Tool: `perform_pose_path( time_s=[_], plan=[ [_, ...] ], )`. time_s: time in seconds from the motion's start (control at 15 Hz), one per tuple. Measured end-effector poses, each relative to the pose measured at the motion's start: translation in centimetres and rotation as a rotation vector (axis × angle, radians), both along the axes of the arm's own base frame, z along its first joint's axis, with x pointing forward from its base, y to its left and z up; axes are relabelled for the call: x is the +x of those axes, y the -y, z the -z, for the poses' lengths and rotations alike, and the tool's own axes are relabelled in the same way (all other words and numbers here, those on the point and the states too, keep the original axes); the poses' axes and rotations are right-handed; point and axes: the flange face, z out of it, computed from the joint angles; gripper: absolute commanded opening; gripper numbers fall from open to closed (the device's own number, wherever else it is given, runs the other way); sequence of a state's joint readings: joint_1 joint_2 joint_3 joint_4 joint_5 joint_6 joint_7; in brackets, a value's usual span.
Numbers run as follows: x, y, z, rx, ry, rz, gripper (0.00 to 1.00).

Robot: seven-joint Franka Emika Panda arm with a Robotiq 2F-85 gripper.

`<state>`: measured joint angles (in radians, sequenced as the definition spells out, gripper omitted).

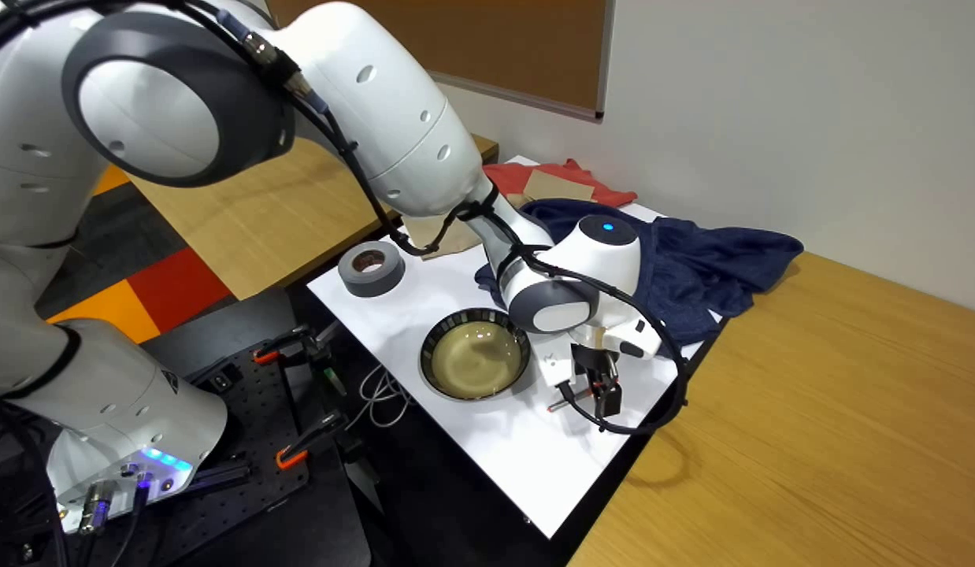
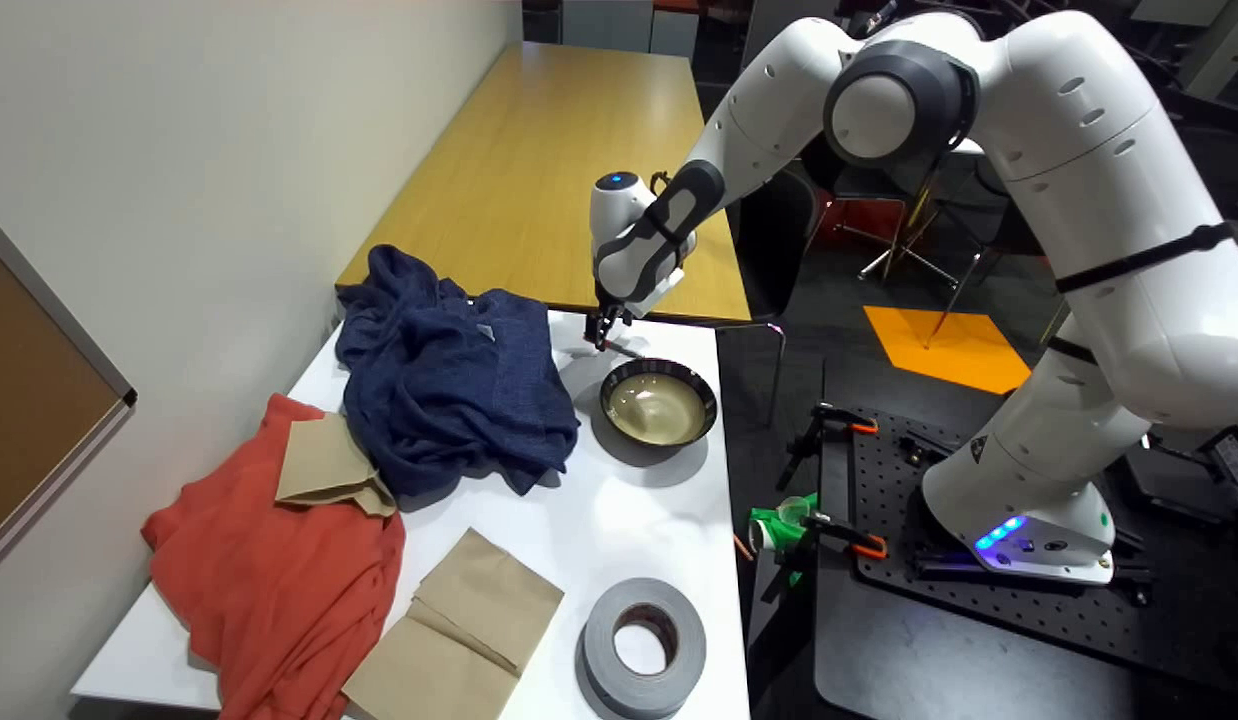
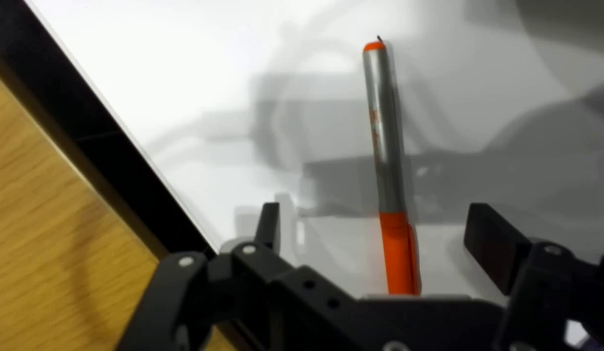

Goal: Put the pen inside the bowl

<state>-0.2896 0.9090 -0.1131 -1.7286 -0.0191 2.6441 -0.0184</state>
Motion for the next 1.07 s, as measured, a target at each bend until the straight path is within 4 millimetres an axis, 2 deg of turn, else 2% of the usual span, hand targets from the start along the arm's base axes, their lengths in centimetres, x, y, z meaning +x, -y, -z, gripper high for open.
perform_pose_path(
  time_s=[0.47, 0.6, 1.07],
  plan=[
    [0.30, 0.07, 0.39, -0.002, 0.002, -0.002, 0.12],
    [0.32, 0.10, 0.43, -0.002, 0.002, -0.001, 0.00],
    [0.61, 0.05, 0.09, -0.005, 0.013, -0.004, 0.04]
  ],
)
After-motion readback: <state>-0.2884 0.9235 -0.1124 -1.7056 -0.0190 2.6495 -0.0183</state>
